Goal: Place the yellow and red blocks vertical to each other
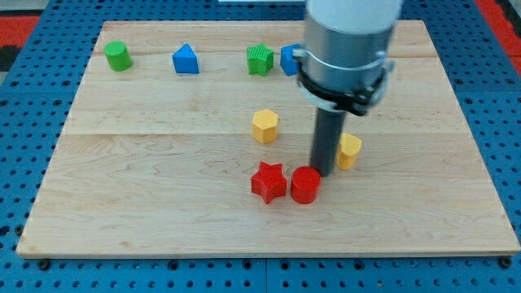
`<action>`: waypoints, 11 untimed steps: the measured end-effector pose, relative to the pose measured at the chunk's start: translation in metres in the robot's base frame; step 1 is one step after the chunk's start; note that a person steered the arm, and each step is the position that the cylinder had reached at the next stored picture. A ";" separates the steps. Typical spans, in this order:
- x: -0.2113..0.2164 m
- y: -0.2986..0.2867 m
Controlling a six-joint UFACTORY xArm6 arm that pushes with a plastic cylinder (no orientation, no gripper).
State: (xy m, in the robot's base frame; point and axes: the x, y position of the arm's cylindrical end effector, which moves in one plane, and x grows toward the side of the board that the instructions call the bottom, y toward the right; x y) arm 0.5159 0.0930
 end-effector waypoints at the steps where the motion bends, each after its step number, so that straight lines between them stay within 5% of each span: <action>1: -0.007 0.065; 2: -0.023 -0.027; 3: -0.034 -0.040; 4: -0.017 0.035; 5: -0.031 0.032; 7: -0.057 -0.070; 8: -0.044 -0.049; 9: -0.068 0.055; 10: -0.158 0.095; 11: -0.235 0.068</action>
